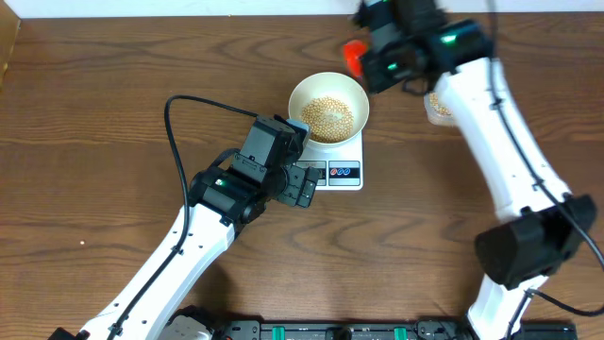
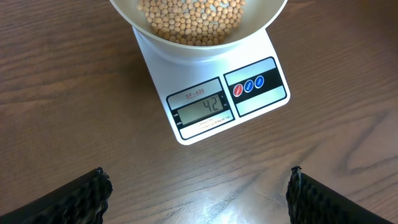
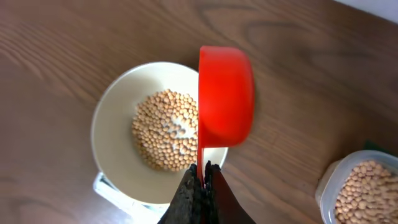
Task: Scoop item into bowl and weigh 50g on scale
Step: 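Move the empty scoop back to the soybean tub with the right gripper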
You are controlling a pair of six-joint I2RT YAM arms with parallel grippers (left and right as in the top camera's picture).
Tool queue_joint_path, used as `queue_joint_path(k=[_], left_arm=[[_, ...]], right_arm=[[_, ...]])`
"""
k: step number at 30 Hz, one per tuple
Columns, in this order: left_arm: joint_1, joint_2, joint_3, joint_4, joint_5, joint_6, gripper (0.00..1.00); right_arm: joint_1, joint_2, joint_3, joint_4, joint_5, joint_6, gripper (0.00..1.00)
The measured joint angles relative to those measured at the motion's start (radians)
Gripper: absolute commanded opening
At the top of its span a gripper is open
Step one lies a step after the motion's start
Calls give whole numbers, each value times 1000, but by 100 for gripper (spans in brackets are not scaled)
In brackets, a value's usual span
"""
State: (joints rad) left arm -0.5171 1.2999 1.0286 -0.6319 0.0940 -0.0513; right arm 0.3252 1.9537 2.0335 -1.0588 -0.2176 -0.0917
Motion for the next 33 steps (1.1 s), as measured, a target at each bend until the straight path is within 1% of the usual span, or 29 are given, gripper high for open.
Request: queue_joint_path(k=[3,6,13,17,22,27,33], left_arm=[[0,0,0,0,0,0,92],[0,0,0,0,0,0,92],[0,0,0,0,0,0,92],[0,0,0,0,0,0,93],[0,0,0,0,0,0,92],[0,0,0,0,0,0,93],[0,0,0,0,0,0,92]], right_arm=[[-92,-4,1,-21,-123,4,1],[-180,-4,1,-47,-198,6,1],[-335,-4,1,-90,-229,8,1],[-389,-4,1,-128,-179,8,1],[-429,-4,1,-167,-43,9,1],[-432,-4,0,-180,81,10,1],[-431,-4,-36,-156,161,11,1]])
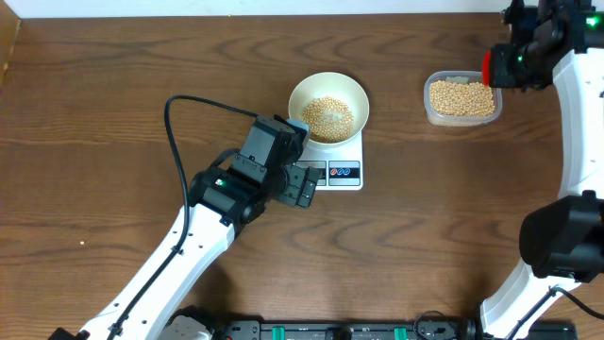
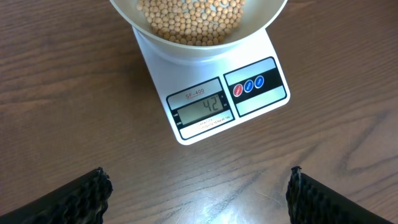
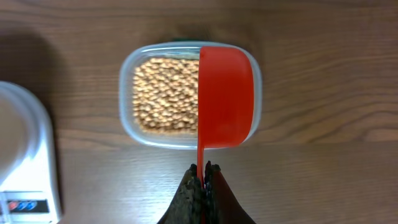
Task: Scoop item into bowl and weigh 50g on scale
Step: 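Move the empty scoop back to the soybean tub with the right gripper, then lower the scoop into the soybeans with the right gripper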
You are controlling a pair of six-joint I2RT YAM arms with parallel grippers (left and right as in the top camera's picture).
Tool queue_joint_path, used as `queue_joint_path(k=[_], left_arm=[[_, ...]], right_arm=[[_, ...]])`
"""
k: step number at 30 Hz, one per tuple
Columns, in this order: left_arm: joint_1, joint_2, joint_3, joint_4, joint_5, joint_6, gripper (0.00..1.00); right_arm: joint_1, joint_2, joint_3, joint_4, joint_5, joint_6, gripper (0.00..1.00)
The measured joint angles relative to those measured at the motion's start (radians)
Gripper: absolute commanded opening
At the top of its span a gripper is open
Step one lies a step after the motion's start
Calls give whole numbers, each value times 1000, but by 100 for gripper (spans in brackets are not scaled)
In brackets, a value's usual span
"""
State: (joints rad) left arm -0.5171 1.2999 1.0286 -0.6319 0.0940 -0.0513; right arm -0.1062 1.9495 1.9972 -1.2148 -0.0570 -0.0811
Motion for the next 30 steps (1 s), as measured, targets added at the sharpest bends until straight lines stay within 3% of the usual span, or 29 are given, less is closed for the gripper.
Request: queue_joint_path(k=[30], left_arm=[[0,0,0,0,0,0,92]], right_arm=[[116,0,-306,264,287,0,1]])
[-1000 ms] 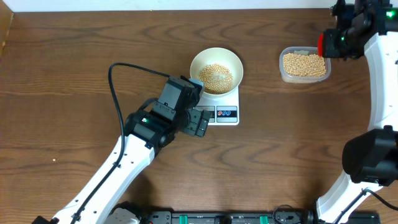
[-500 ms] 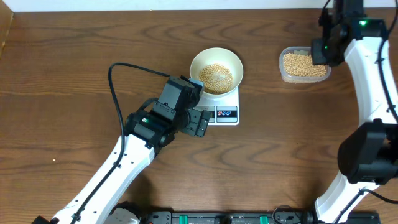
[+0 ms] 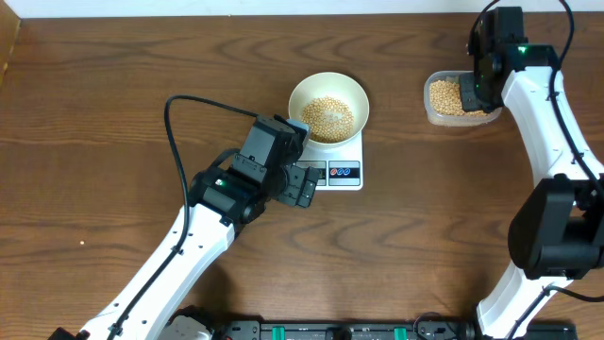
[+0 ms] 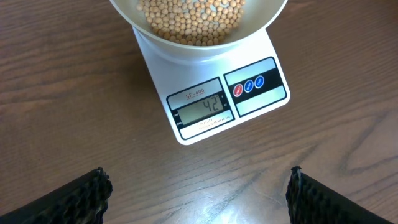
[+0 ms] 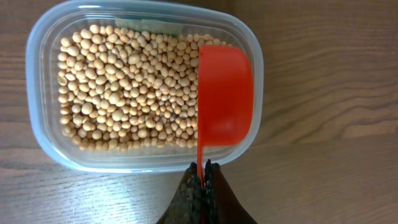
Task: Scoop item into bowl and weigh 50g on scale
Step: 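Lower the scoop into the soybeans with the right gripper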
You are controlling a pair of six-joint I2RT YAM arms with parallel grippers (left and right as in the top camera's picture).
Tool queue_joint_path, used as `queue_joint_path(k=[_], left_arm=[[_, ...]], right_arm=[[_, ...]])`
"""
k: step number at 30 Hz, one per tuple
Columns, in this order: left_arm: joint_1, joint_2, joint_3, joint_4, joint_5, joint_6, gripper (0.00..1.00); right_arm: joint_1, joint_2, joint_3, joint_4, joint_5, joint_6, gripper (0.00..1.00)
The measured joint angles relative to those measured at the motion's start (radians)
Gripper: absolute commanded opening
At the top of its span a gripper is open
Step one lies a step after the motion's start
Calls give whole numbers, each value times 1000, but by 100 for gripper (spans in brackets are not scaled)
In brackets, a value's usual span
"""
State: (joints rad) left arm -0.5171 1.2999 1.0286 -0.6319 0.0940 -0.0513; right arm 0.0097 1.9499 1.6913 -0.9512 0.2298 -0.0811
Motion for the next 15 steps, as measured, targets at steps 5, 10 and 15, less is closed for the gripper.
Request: queue_joint_path(k=[5,10,15], left_arm=[[0,0,0,0,0,0,92],[0,0,0,0,0,0,92],[0,0,0,0,0,0,92]], right_arm=[[0,0,-29,35,6,2,1],[0,0,-56,60,7,10,1],[0,3,-62,63,-6,20,1]])
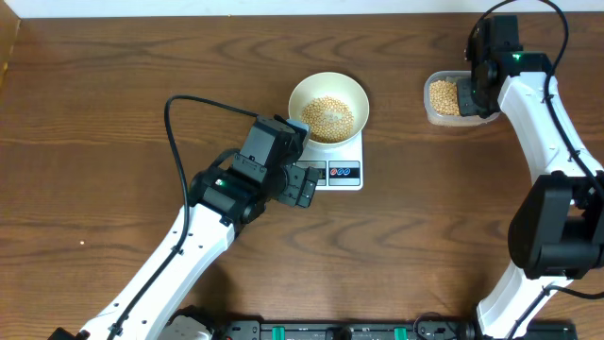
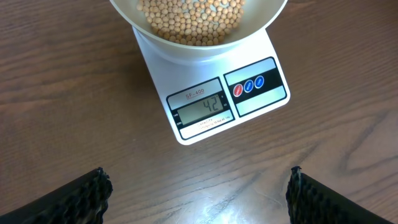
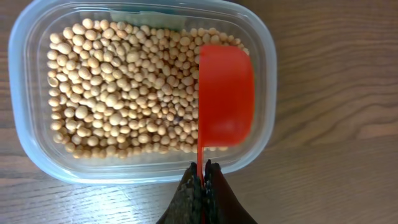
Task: Scoop item into bowl and weigh 50g on scale
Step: 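Lower the scoop into the soybeans with the right gripper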
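Observation:
A cream bowl (image 1: 327, 107) of soybeans sits on the white scale (image 1: 338, 173); in the left wrist view the scale's display (image 2: 202, 108) reads 42. My left gripper (image 2: 198, 190) hangs open over bare table just in front of the scale. My right gripper (image 3: 203, 176) is shut on the thin handle of a red scoop (image 3: 224, 94). The scoop lies edge-on in the right part of a clear plastic tub (image 3: 37, 158) full of soybeans (image 3: 118, 93). From overhead the tub (image 1: 438, 98) stands at the table's far right, partly under the right arm.
Brown wooden table (image 1: 113, 113) all round. The left arm's black cable (image 1: 171, 132) loops over the table left of the scale. A dark rail (image 1: 330, 331) runs along the front edge.
The right gripper has come slightly lower and closer over the tub, with the red scoop a bit further in among the soybeans. The left arm and the 42 reading are unchanged.
The right gripper first held the red scoop tipped over the bowl on the scale, which read 42. Then it was above the tub at the far right, then low with the scoop at the tub's right side, and now in the soybeans. The left gripper stayed open by the scale.

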You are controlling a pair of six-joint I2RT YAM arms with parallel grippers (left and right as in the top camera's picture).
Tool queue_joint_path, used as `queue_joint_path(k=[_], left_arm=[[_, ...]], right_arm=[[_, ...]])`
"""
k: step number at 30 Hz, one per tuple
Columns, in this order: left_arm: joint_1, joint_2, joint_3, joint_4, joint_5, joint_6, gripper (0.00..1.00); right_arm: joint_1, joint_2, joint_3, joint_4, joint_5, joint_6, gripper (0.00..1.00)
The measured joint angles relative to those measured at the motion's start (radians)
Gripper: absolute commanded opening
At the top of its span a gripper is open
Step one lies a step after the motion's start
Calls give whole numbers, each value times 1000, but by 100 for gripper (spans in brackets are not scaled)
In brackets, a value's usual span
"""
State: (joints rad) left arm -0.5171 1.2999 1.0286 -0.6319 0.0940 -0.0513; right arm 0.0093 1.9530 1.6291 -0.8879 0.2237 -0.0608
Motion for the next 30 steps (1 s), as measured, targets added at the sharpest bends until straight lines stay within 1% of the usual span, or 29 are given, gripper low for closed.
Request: queue_joint_path(k=[3,9,16,22,30], left_arm=[[0,0,0,0,0,0,92],[0,0,0,0,0,0,92],[0,0,0,0,0,0,92],[0,0,0,0,0,0,92],[0,0,0,0,0,0,92]], right_arm=[[0,11,0,10,-34,5,1],[-6,38,-2,51,-198,31,1],[-26,42,-2,68,-332,58,1],[-76,56,-2,62,-462,73,1],[-183,69,-2,39,-646,76,1]])
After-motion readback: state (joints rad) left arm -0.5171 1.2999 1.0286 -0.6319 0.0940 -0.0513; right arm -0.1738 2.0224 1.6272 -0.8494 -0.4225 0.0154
